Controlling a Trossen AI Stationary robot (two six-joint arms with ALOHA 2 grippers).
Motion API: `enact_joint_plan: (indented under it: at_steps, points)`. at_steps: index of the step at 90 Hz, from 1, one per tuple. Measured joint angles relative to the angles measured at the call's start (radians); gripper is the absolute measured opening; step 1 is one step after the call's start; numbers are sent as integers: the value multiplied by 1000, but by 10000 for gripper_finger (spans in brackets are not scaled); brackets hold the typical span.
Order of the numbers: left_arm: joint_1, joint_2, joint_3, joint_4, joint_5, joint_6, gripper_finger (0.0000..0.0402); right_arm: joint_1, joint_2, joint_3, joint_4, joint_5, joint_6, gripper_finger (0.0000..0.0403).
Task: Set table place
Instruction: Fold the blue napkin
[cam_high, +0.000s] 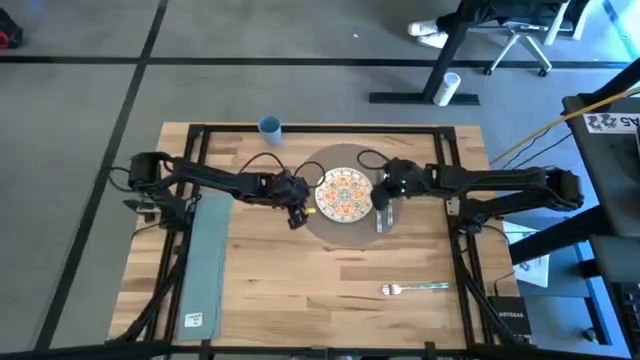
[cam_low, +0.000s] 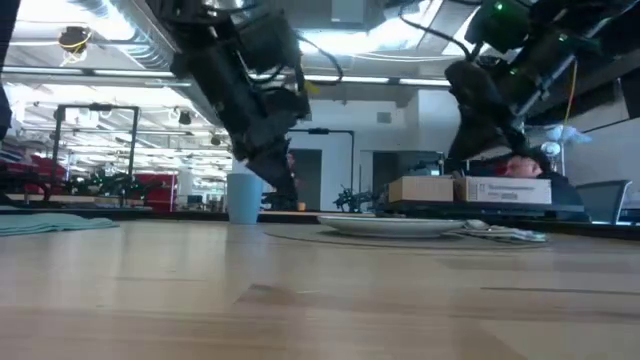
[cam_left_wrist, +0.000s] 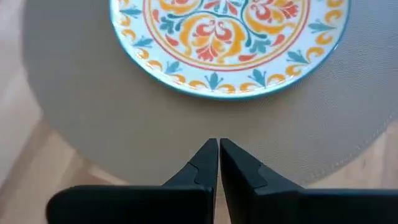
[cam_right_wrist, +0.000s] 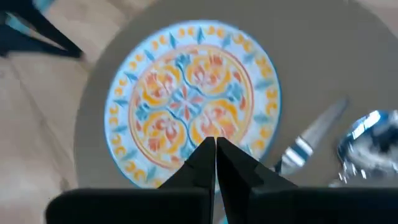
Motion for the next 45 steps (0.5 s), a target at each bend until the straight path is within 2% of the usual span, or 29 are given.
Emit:
enact_joint_plan:
  at_steps: [16,45]
  points:
    - [-20,56,0,62,41,-23,0,-20,0,0,5,0,-22,0]
    - [-102,75,0,47,42,-98,0,-19,0,0,5,-2,-28,0]
